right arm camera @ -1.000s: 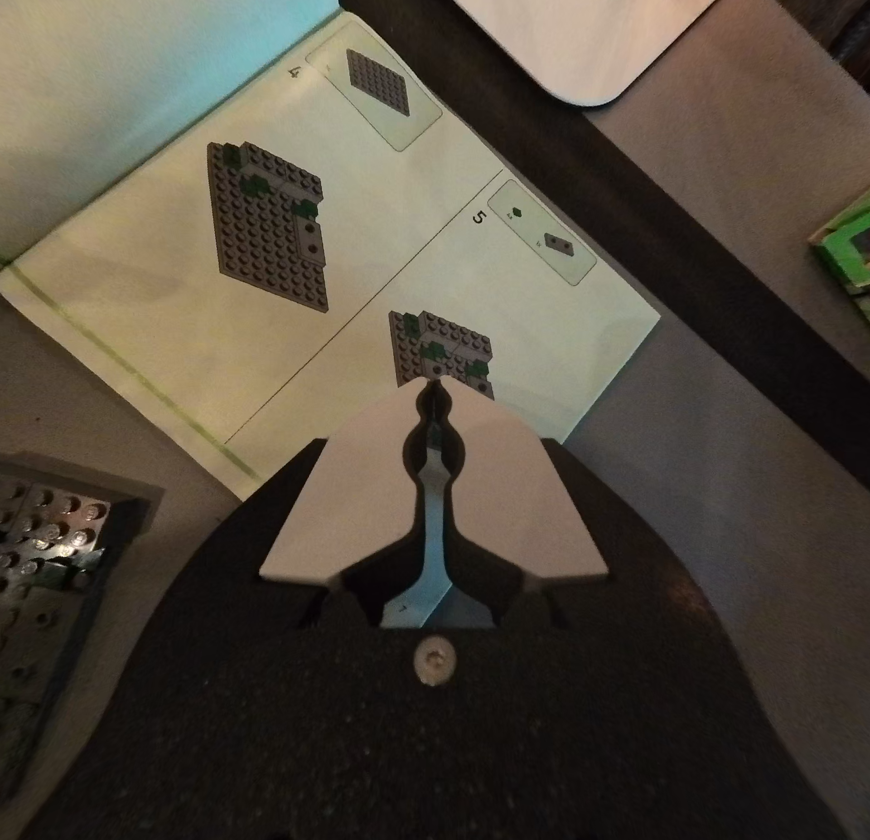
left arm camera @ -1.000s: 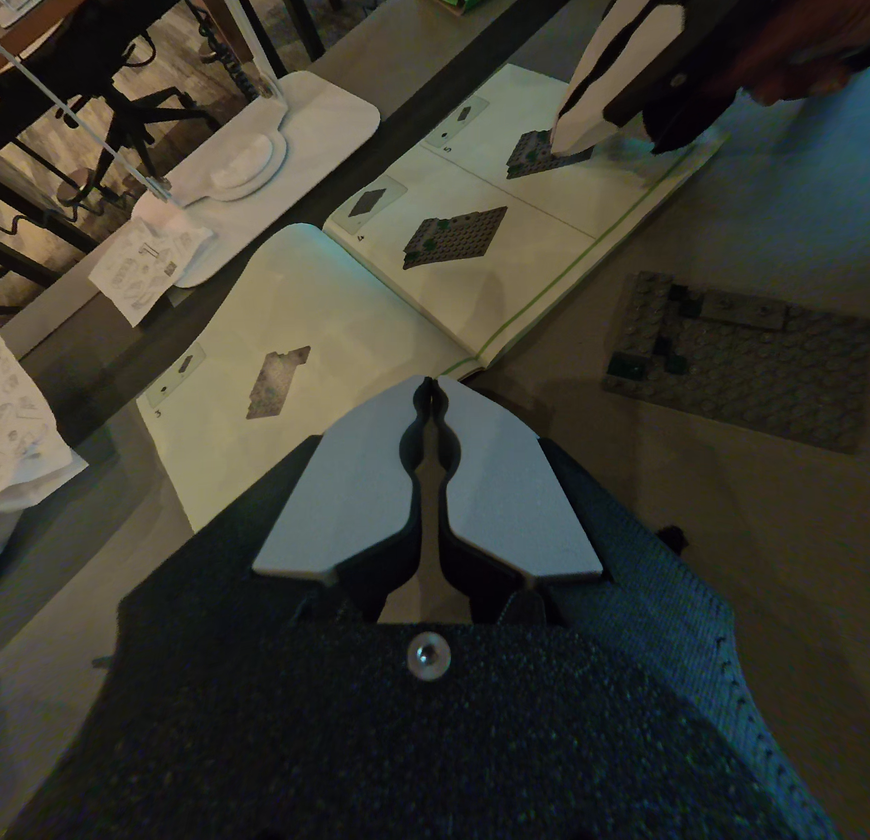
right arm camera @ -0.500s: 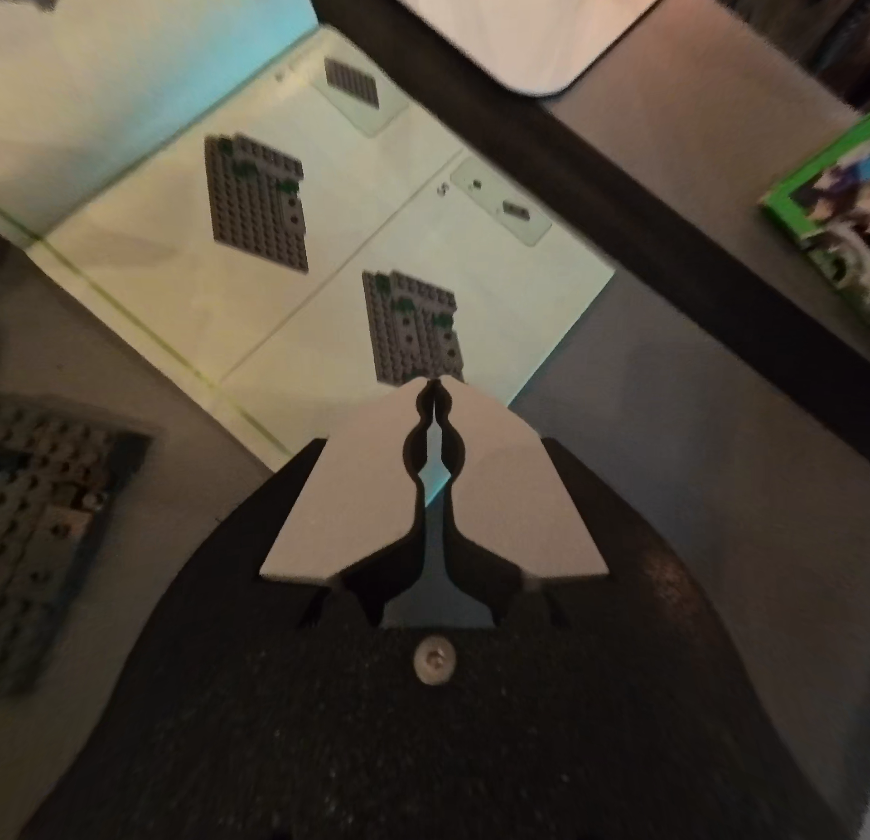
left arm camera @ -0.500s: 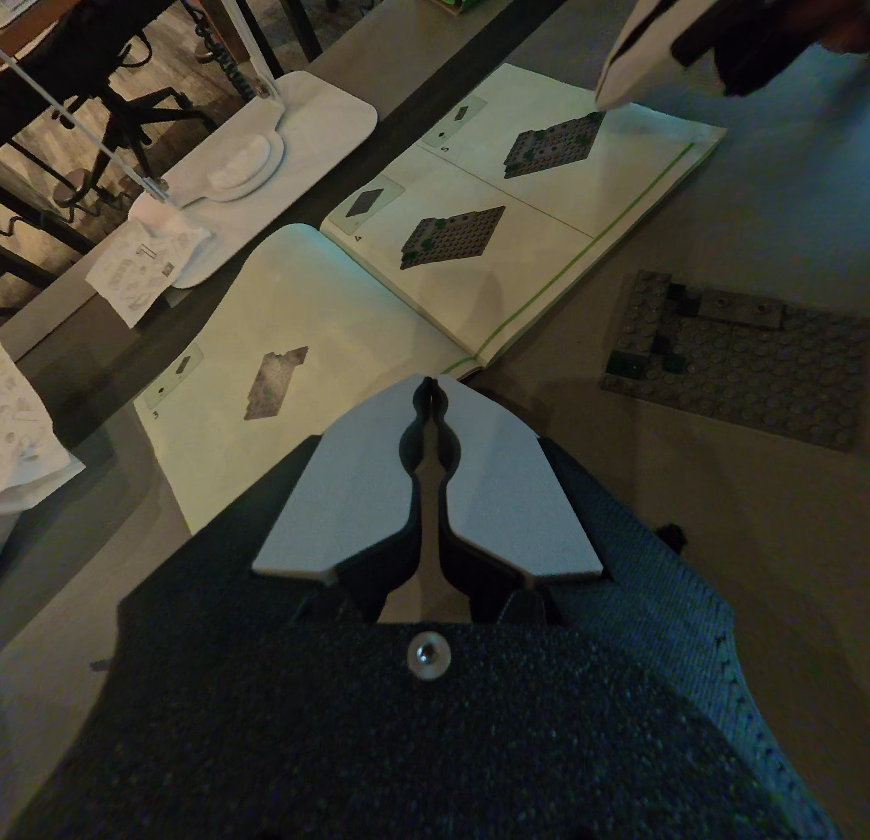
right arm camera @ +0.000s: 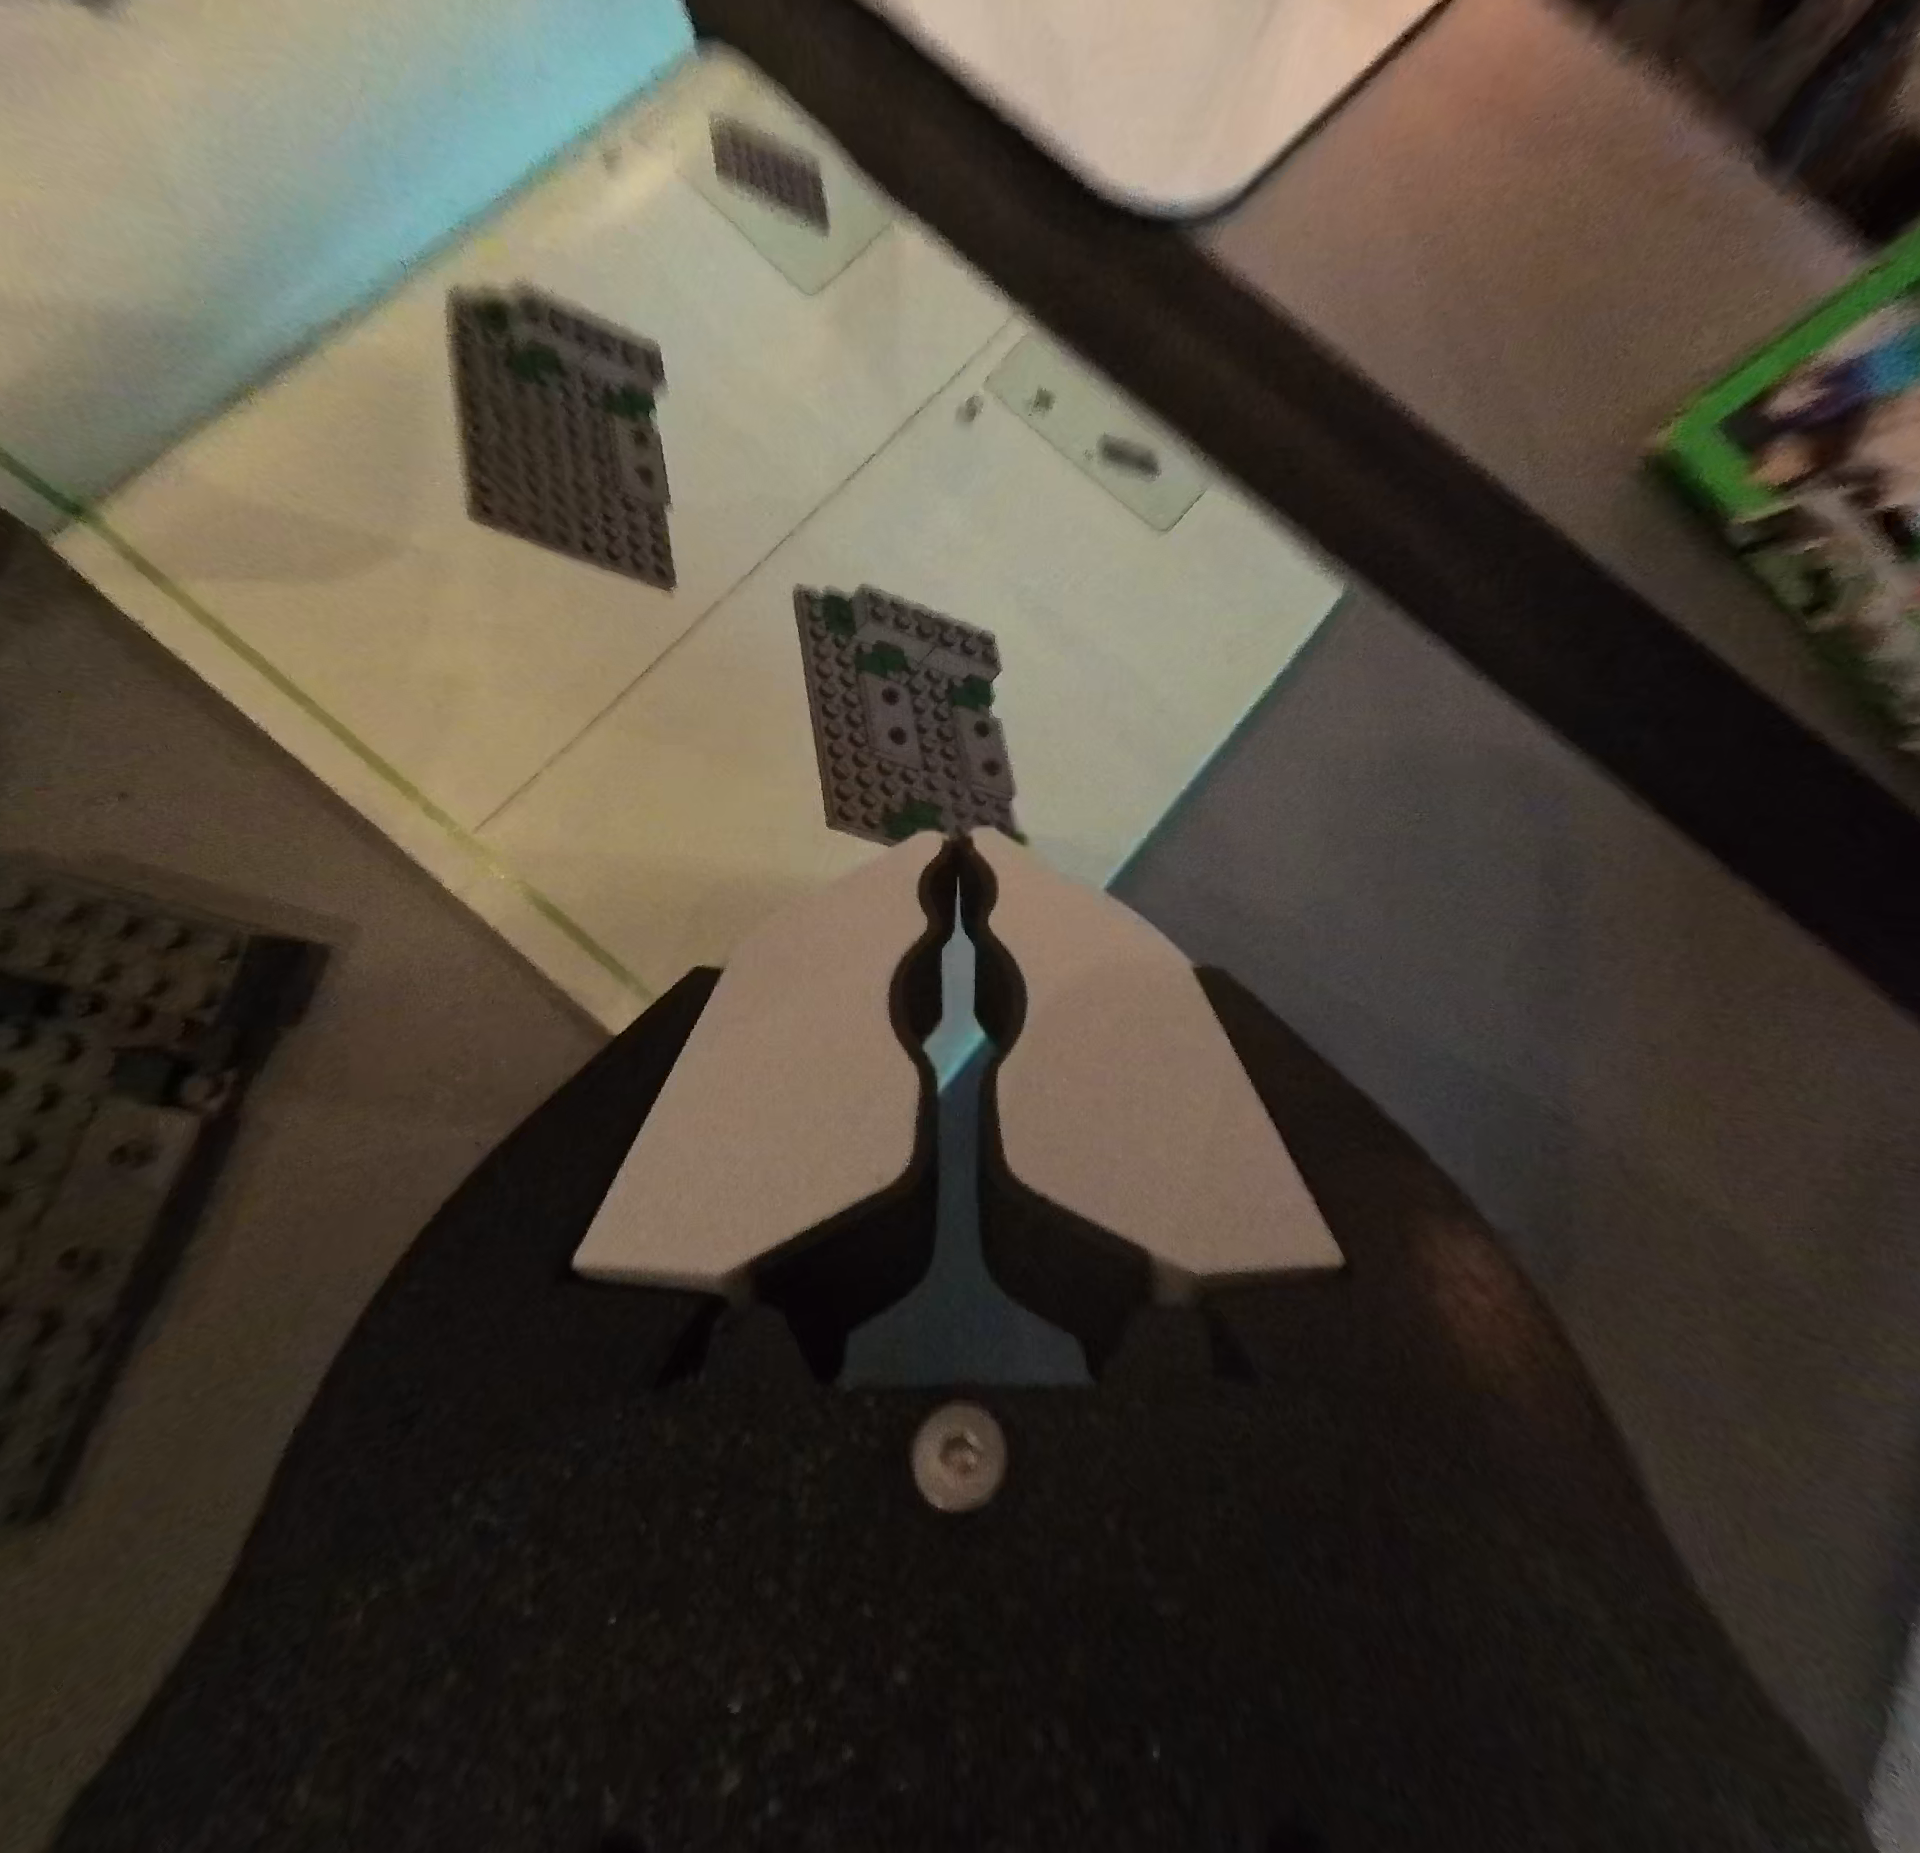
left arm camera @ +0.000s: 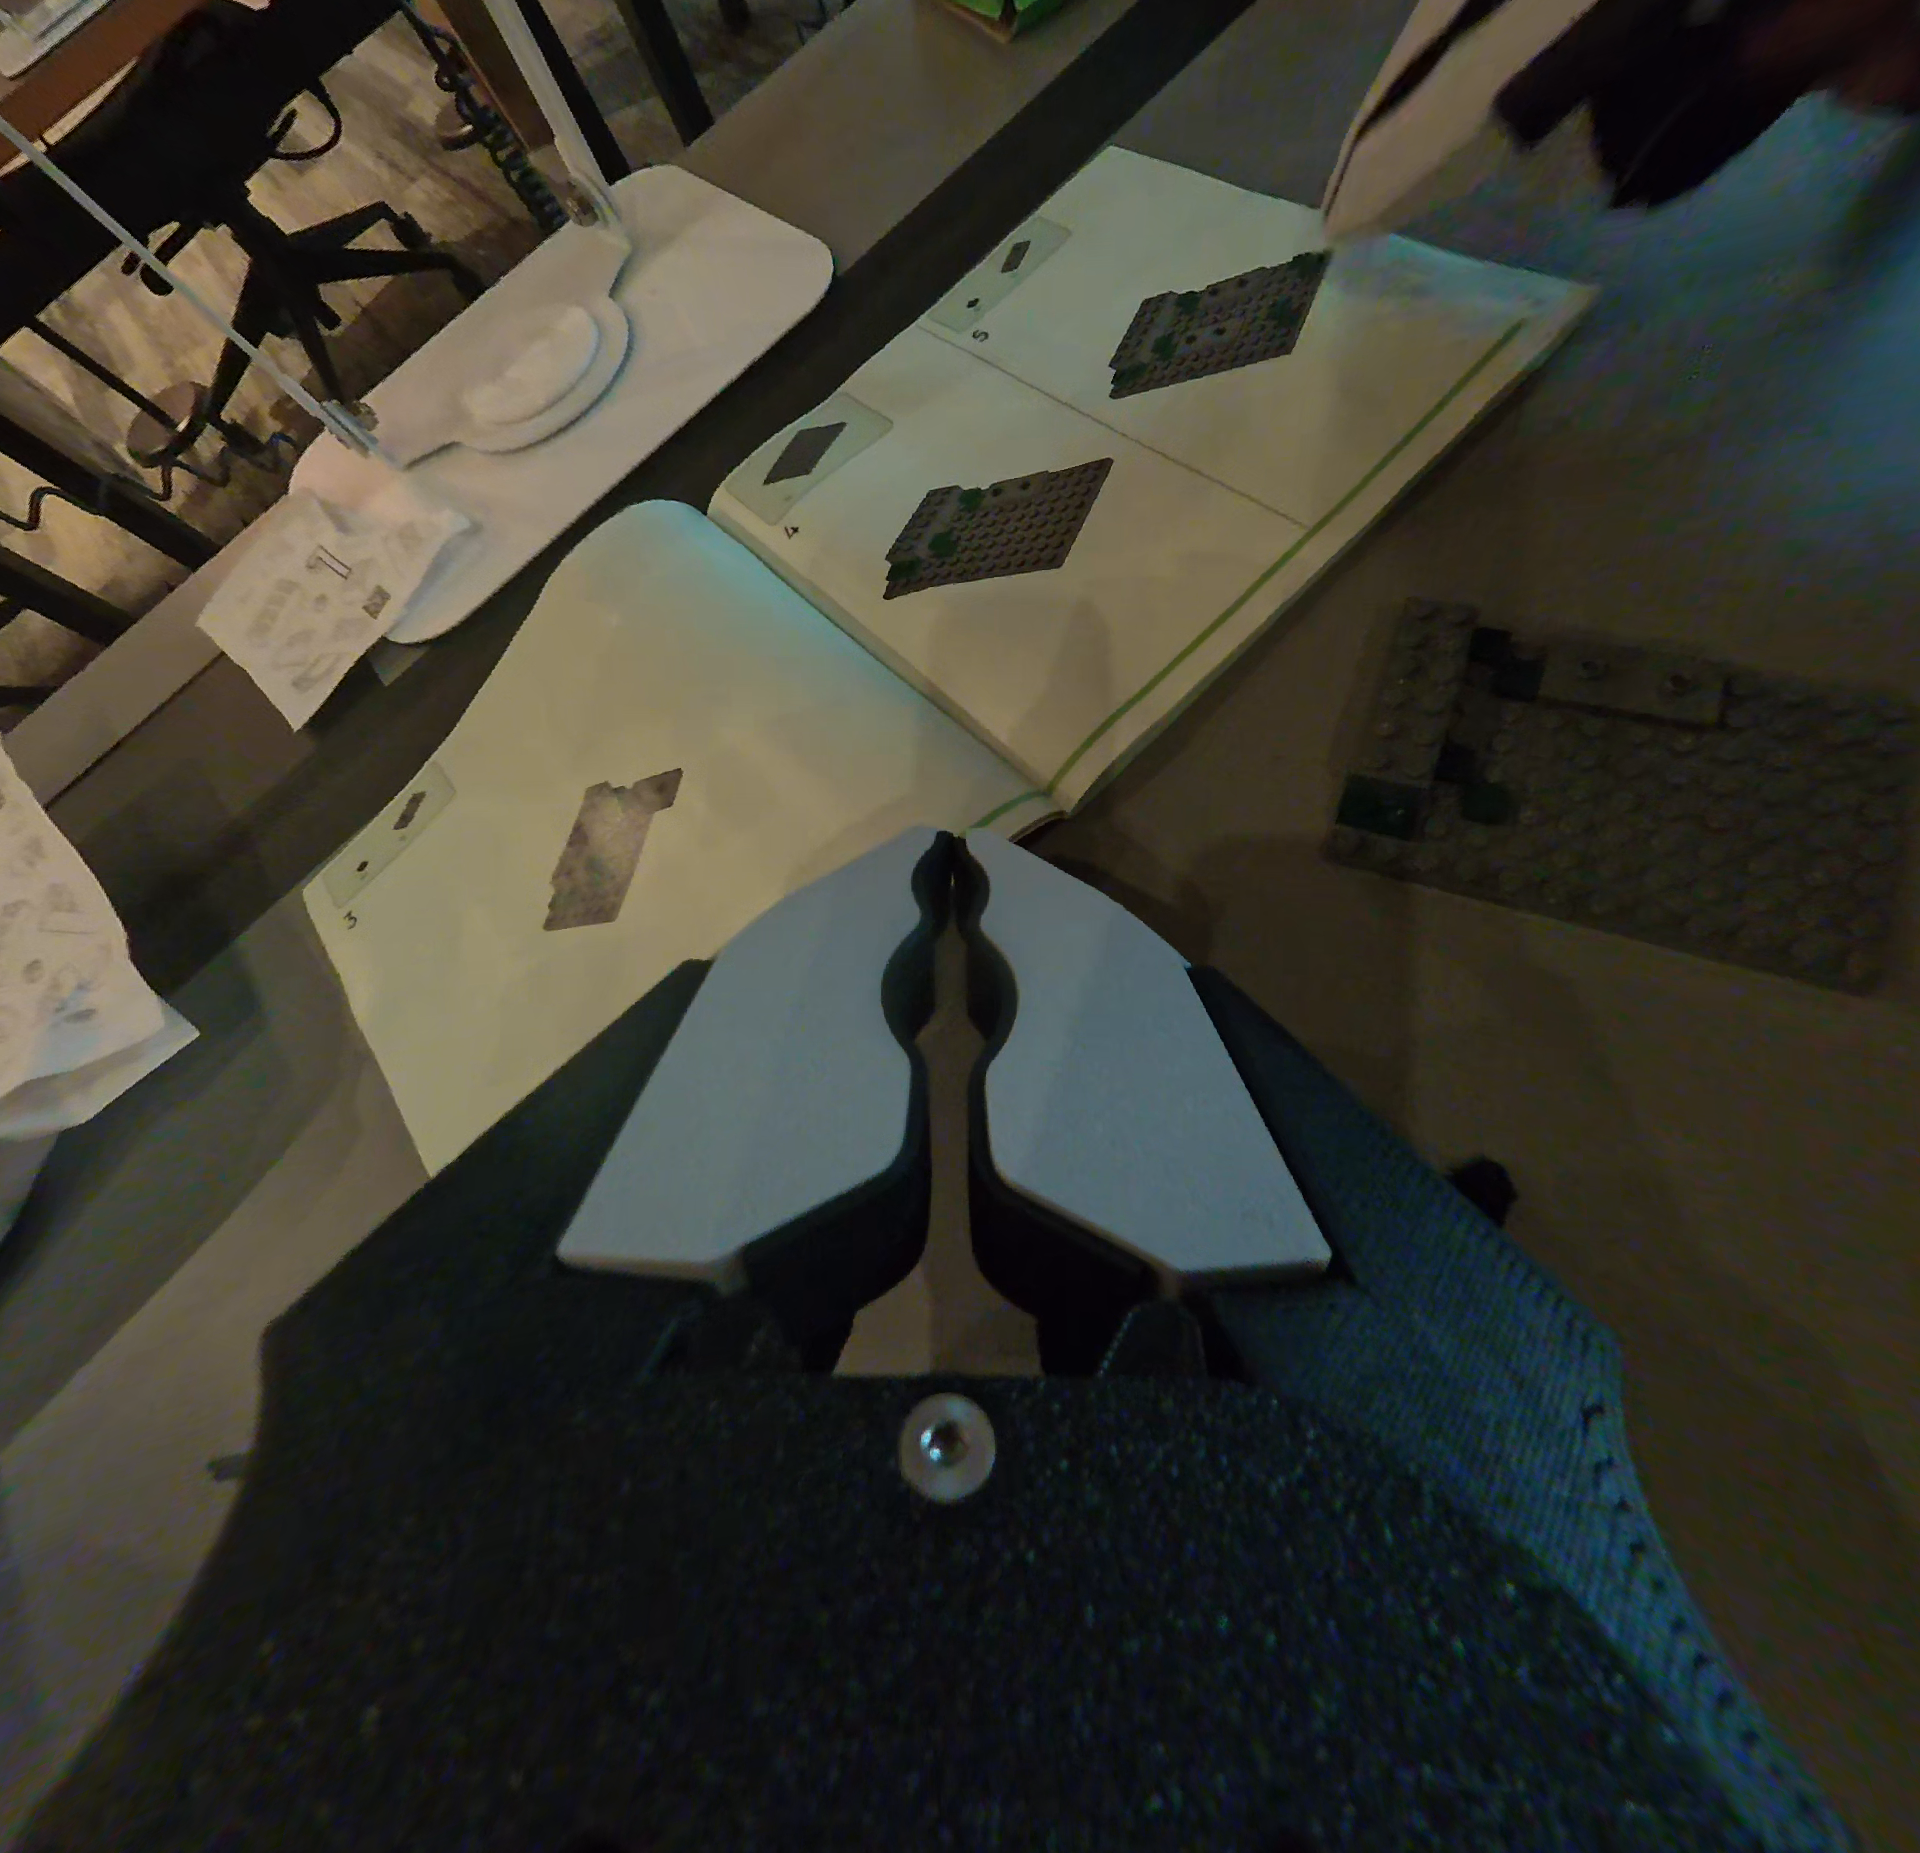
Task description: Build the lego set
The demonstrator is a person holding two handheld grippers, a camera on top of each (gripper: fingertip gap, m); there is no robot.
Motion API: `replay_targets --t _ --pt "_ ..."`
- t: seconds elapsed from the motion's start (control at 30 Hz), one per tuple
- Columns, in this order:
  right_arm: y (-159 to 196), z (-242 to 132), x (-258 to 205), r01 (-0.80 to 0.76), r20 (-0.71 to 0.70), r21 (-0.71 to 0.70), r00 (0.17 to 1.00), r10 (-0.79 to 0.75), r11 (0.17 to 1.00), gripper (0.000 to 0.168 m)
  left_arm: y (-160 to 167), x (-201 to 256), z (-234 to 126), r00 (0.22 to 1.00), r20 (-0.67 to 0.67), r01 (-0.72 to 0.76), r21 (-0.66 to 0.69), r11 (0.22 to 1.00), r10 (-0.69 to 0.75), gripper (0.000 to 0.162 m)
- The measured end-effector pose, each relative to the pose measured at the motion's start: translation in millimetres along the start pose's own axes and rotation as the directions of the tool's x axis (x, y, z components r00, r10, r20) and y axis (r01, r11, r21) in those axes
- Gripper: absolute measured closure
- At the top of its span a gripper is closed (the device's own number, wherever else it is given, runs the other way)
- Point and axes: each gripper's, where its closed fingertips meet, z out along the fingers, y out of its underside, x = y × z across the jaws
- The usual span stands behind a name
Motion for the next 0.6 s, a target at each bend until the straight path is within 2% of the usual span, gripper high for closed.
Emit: replay_targets --t 0.13,0.27,0.47,0.6 --pt "-23 -41 0 -0.002 -0.042 0.115 0.999 0.007 0.993 0.168 -2 -1 -2 1.000 0.005 0.001 0.005 1.000 -0.001 0.162" --pt "-26 -67 -23 0.009 -0.062 0.180 0.998 0.002 0.984 0.168 -6 -5 -7 0.999 0.030 -0.021 0.011 1.000 0.020 0.162" --pt "-13 -83 -91 0.010 0.010 0.219 1.000 -0.012 0.976 0.168 -19 -10 -24 0.997 0.059 -0.047 0.038 0.998 0.044 0.162" --pt "-9 -86 -147 0.006 0.107 0.239 0.994 -0.033 0.971 0.168 -16 -10 -38 0.996 0.057 -0.067 0.028 0.997 0.066 0.162"
